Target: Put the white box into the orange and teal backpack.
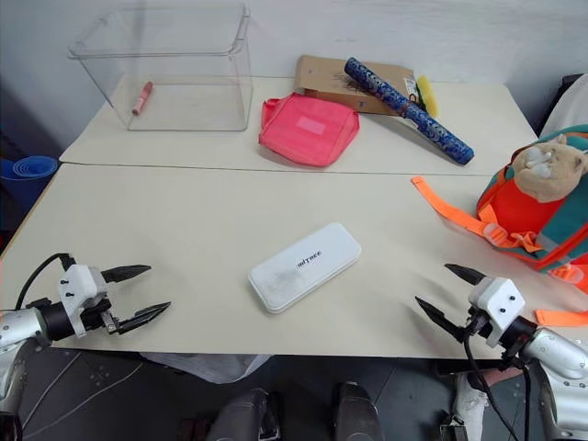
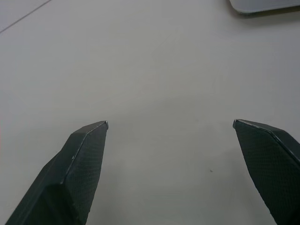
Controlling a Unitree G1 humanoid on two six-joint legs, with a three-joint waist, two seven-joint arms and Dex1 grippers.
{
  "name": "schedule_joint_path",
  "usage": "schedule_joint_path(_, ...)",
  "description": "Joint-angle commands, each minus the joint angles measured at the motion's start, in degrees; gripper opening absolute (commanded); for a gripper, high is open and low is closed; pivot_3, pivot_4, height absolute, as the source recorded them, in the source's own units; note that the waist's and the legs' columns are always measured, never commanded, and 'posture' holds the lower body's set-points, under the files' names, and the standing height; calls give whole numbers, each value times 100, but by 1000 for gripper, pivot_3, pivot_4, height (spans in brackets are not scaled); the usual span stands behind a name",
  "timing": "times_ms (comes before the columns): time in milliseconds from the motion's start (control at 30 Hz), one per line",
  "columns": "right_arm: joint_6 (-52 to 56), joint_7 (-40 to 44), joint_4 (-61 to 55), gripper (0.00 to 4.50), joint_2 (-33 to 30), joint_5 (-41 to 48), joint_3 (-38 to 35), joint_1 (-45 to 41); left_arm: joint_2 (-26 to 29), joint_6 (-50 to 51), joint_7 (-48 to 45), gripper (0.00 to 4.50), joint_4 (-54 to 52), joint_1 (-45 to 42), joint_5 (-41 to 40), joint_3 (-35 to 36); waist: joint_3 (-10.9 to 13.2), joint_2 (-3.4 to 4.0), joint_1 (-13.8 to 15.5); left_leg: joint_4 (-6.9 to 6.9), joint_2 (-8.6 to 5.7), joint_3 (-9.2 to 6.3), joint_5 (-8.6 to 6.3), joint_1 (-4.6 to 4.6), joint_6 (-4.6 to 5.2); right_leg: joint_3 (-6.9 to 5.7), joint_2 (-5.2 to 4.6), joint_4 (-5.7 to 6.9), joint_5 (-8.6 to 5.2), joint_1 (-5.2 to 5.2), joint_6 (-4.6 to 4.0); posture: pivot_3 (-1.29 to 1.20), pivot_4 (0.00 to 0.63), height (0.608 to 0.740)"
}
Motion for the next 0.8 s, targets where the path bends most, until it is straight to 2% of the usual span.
schedule_joint_path(33,89,10,-251,4478,-12,140,-18,-57,18,81,38,4500,-248,118,-134,207,1,1,0,0,0,0,0,0,0,0,0,0,0,0,0,0,150,740)
schedule_joint_path(200,269,91,-251,4478,-10,262,23,-388,22,1107,91,4500,-911,-31,-759,152,1,1,0,1,0,-1,3,0,1,0,0,2,0,2,0,0,150,740)
schedule_joint_path(233,368,103,-230,4303,-5,303,58,-516,58,1292,90,4500,-1046,-53,-811,97,1,1,2,1,0,-2,3,1,0,-1,0,3,0,3,0,0,150,740)
schedule_joint_path(333,568,74,-35,3591,-54,132,294,-1083,129,1727,139,3928,-1385,-182,-761,-163,2,4,-2,2,-1,-3,5,0,-1,-3,0,5,0,3,0,0,150,740)
schedule_joint_path(500,709,-321,1006,1821,3,-797,1021,-2429,-102,2319,453,2301,-1933,-589,-552,-965,4,6,-16,3,-1,-1,18,0,15,-5,5,9,0,2,0,0,150,740)
schedule_joint_path(667,416,-327,2100,36,392,-1157,1541,-3504,-356,2567,519,707,-2143,-949,-476,-1634,4,7,-12,6,2,-2,25,-1,16,-6,18,17,-3,0,-6,0,150,740)
schedule_joint_path(733,334,-277,2483,0,598,-1281,1753,-3873,-408,2715,521,86,-2141,-1116,-397,-1913,4,7,-14,7,4,-2,33,-2,14,-8,27,27,-5,-1,-9,0,150,740)
schedule_joint_path(800,306,-130,2788,0,775,-1360,1943,-4126,-377,2840,461,36,-2157,-1215,-304,-2155,4,7,-16,10,3,1,42,-4,19,-7,27,31,-5,0,-9,0,150,740)
